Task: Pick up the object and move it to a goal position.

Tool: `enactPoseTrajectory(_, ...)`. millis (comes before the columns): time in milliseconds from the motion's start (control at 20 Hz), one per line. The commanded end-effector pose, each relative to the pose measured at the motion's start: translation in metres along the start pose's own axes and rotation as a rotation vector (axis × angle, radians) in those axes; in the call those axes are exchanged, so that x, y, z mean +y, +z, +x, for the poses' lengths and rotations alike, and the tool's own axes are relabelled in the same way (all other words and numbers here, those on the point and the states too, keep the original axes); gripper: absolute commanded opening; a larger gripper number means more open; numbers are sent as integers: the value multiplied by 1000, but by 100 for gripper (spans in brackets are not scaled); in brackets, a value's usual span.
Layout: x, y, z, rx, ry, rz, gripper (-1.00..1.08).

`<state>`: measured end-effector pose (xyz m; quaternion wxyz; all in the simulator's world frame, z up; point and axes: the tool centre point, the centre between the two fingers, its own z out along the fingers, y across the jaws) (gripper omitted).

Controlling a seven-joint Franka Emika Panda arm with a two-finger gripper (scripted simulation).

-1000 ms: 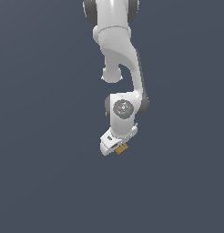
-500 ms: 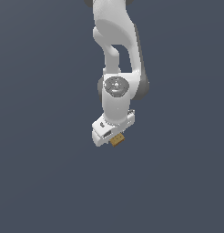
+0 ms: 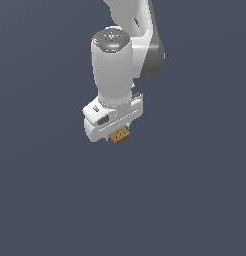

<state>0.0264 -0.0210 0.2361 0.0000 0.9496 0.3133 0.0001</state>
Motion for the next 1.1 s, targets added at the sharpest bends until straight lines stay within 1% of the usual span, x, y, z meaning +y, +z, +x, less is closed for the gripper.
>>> enactPoseTrajectory(0,5,-26,-6,0,-1,1,-100)
enactPoseTrajectory(250,14,-67,-14,0,-1,1,-100)
enactPoseTrajectory(500,20,-92,-18,0,0,1,-100)
enactPoseTrajectory(750,23,-102,-20,0,0,0,-100)
enactPoseTrajectory(1050,23,-99,-19,0,0,0,-100)
